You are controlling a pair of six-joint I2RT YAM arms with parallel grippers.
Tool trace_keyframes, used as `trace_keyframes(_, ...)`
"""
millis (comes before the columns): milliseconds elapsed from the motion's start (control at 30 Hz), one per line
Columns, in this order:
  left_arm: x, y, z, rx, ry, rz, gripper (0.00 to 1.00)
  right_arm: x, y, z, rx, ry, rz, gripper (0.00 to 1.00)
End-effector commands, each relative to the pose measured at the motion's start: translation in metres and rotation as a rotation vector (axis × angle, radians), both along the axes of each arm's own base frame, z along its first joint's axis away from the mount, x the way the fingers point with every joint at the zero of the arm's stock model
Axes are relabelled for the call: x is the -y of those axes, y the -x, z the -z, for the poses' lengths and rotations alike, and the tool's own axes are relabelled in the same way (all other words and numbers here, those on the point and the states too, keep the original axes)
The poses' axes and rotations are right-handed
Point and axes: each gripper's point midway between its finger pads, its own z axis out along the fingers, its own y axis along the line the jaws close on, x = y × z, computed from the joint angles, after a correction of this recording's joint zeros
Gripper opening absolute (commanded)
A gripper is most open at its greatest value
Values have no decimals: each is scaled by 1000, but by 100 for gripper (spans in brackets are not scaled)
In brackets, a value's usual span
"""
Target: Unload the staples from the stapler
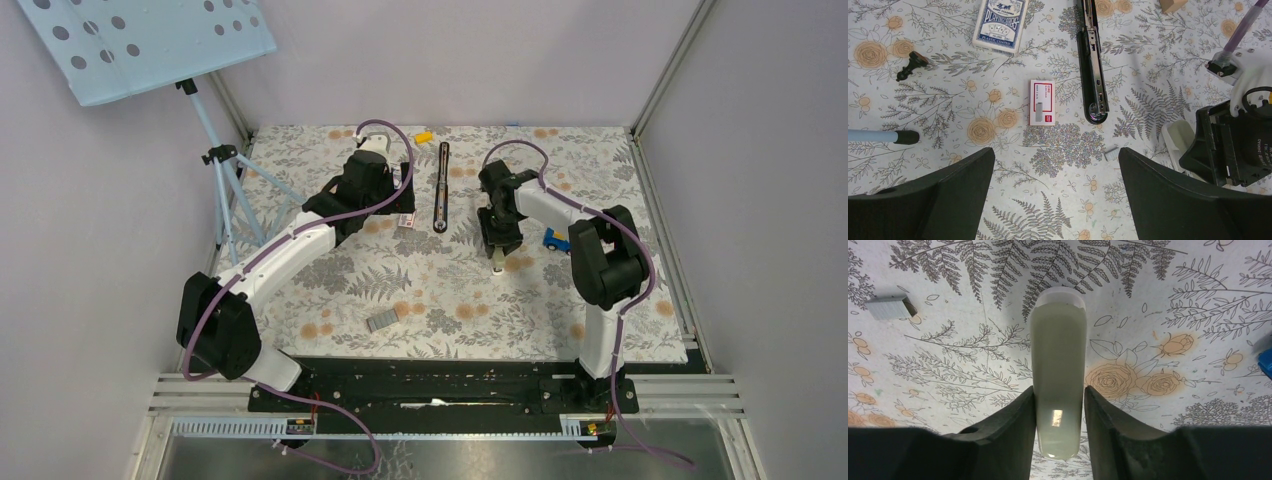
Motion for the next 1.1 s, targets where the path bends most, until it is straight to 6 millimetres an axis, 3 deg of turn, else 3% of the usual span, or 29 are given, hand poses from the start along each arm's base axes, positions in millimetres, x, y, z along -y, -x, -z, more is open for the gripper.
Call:
trace_keyframes(0, -1, -7, -8, 32, -2, -7, 99, -3, -3, -7, 12, 3, -30, 41)
trace_keyframes(133, -2, -7, -7, 31, -5, -8, 99, -3, -7, -14, 45, -2, -27, 22)
trace_keyframes(367, 10, -2, -7, 16, 80, 80, 99, -17, -18, -46, 170, -111, 3, 0)
trace_keyframes(567, 31, 6, -19, 51, 209, 194, 99, -36, -33, -88, 324, -353, 45, 0)
trace_keyframes(700, 36, 9, -28, 82, 290, 187, 99, -35, -40, -106, 389, -525, 107, 0)
trace_keyframes(1067, 16, 15, -49, 171, 374, 94, 99, -35, -27, -121, 418, -641, 44, 1)
